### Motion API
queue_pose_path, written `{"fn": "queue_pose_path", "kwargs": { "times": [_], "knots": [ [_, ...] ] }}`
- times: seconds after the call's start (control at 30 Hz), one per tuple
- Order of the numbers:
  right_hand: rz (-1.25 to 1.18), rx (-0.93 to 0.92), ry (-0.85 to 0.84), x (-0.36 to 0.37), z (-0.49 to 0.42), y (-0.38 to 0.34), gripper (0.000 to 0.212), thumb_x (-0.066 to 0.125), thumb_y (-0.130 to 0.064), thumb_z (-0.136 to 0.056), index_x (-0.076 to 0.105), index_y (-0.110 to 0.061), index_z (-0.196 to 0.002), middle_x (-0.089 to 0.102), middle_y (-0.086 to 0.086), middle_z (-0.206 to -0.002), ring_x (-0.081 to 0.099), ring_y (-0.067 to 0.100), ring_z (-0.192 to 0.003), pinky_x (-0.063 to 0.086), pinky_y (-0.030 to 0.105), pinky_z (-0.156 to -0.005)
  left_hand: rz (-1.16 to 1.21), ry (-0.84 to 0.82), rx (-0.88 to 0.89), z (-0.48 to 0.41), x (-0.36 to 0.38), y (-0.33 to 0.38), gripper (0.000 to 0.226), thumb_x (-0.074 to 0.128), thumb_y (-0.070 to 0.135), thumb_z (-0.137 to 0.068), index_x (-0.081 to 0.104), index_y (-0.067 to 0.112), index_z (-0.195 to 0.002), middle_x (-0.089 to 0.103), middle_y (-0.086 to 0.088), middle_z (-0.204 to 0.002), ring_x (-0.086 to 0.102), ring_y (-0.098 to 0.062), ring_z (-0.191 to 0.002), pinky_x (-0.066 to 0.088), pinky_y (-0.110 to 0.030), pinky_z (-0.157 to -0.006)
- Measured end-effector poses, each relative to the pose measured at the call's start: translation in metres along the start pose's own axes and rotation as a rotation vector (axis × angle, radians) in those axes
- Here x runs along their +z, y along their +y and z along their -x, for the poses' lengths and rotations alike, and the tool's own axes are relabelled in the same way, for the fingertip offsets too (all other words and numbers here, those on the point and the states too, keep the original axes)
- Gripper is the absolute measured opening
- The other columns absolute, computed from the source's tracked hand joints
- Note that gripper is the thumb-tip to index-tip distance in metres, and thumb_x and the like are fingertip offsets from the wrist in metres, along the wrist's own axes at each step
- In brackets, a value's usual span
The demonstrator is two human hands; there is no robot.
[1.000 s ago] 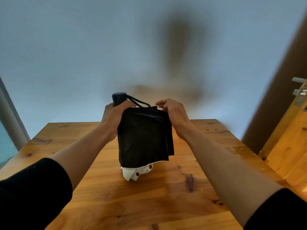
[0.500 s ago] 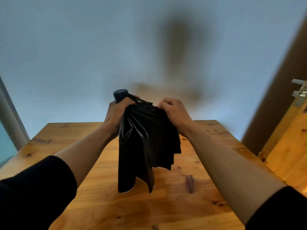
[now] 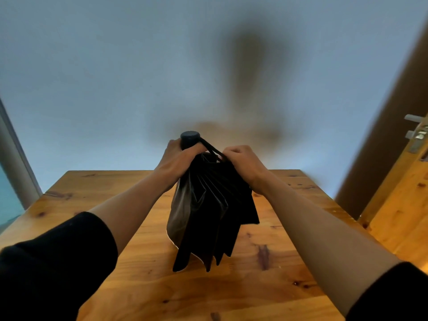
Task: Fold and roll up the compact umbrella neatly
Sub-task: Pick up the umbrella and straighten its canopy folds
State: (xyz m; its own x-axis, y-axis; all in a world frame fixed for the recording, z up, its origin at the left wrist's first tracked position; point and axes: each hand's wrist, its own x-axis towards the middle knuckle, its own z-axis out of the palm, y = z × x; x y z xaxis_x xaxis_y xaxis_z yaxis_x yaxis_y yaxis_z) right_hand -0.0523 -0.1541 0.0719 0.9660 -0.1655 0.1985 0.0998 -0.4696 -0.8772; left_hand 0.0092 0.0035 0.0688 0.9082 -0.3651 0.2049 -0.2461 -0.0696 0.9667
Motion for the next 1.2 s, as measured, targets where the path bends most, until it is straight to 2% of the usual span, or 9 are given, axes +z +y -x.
{"fn": "queue_pose_path", "kwargs": {
  "times": [0.07, 0.2, 0.33, 0.5, 0.6, 0.7, 0.83, 1.03, 1.2],
  "knots": [
    [-0.016, 0.018, -0.035, -0.001, -0.001, -0.001, 0.033, 0.055, -0.020, -0.086, 0.062, 0.012, -0.080, 0.053, 0.013, -0.076, 0.048, 0.025, -0.069, 0.038, 0.037, -0.067, -0.011, 0.010, 0.015, -0.001, 0.001, 0.004, 0.015, 0.067, 0.024, -0.084, 0.070, 0.009, -0.088, 0.067, -0.007, -0.078, 0.064, -0.015, -0.069, 0.049, -0.027, -0.066],
    [0.008, -0.013, 0.025, 0.000, -0.004, -0.005, 0.021, 0.058, -0.012, -0.087, 0.071, 0.002, -0.076, 0.061, 0.011, -0.073, 0.057, 0.026, -0.071, 0.047, 0.036, -0.070, -0.052, 0.036, 0.094, -0.003, 0.002, 0.007, 0.010, 0.068, 0.016, -0.080, 0.066, 0.007, -0.082, 0.062, 0.001, -0.070, 0.059, -0.011, -0.062, 0.045, -0.019, -0.057],
    [0.055, -0.009, 0.050, -0.001, -0.007, -0.002, 0.016, 0.057, -0.010, -0.089, 0.072, -0.014, -0.085, 0.069, 0.005, -0.084, 0.066, 0.020, -0.081, 0.055, 0.044, -0.087, -0.077, 0.098, 0.101, -0.009, 0.000, 0.008, 0.026, 0.072, 0.007, -0.078, 0.064, 0.010, -0.103, 0.067, -0.005, -0.093, 0.064, -0.015, -0.079, 0.049, -0.015, -0.060],
    [0.078, 0.040, 0.073, -0.005, -0.009, -0.002, 0.025, 0.052, -0.004, -0.091, 0.059, -0.018, -0.111, 0.063, 0.005, -0.101, 0.065, 0.017, -0.073, 0.057, 0.029, -0.061, -0.178, 0.098, 0.155, -0.013, 0.000, 0.014, 0.038, 0.071, 0.000, -0.081, 0.063, 0.012, -0.116, 0.064, -0.008, -0.109, 0.064, -0.020, -0.093, 0.051, -0.016, -0.074],
    [0.224, -0.013, 0.104, -0.008, -0.013, 0.001, 0.037, 0.057, -0.005, -0.085, 0.058, -0.024, -0.117, 0.058, 0.006, -0.111, 0.059, 0.019, -0.089, 0.055, 0.030, -0.070, -0.173, 0.106, 0.214, -0.012, 0.005, 0.018, 0.035, 0.069, 0.003, -0.085, 0.061, 0.007, -0.119, 0.061, -0.008, -0.106, 0.061, -0.015, -0.086, 0.047, -0.005, -0.064],
    [0.448, -0.001, 0.114, -0.008, -0.013, 0.004, 0.049, 0.063, -0.016, -0.086, 0.053, -0.029, -0.132, 0.034, 0.002, -0.119, 0.029, 0.020, -0.108, 0.040, 0.034, -0.093, -0.132, 0.072, 0.225, -0.013, 0.005, 0.020, 0.033, 0.067, 0.003, -0.087, 0.061, 0.009, -0.119, 0.063, -0.012, -0.113, 0.064, -0.019, -0.094, 0.050, -0.013, -0.076],
    [0.547, -0.019, 0.165, -0.008, -0.012, 0.009, 0.036, 0.070, -0.024, -0.088, 0.056, -0.025, -0.121, 0.028, 0.000, -0.118, 0.025, 0.026, -0.119, 0.038, 0.040, -0.106, -0.163, 0.002, 0.214, -0.012, 0.006, 0.018, 0.031, 0.067, 0.005, -0.088, 0.062, 0.010, -0.118, 0.064, -0.015, -0.116, 0.064, -0.024, -0.105, 0.049, -0.027, -0.091],
    [0.642, -0.051, 0.204, 0.002, -0.009, 0.010, 0.059, 0.074, -0.027, -0.082, 0.041, -0.022, -0.131, 0.024, 0.008, -0.131, 0.023, 0.031, -0.126, 0.042, 0.044, -0.104, -0.266, -0.010, 0.238, -0.015, 0.002, 0.013, 0.037, 0.069, 0.008, -0.085, 0.058, 0.014, -0.120, 0.061, -0.003, -0.103, 0.062, -0.016, -0.091, 0.050, -0.020, -0.079],
    [0.477, -0.061, -0.005, 0.008, -0.005, 0.002, 0.017, 0.068, -0.029, -0.087, 0.056, -0.017, -0.087, 0.060, 0.007, -0.095, 0.059, 0.023, -0.088, 0.056, 0.044, -0.078, -0.368, -0.032, 0.256, -0.014, -0.001, 0.008, 0.055, 0.076, 0.010, -0.077, 0.048, 0.020, -0.123, 0.052, 0.003, -0.096, 0.055, -0.012, -0.082, 0.048, -0.023, -0.072]
  ]
}}
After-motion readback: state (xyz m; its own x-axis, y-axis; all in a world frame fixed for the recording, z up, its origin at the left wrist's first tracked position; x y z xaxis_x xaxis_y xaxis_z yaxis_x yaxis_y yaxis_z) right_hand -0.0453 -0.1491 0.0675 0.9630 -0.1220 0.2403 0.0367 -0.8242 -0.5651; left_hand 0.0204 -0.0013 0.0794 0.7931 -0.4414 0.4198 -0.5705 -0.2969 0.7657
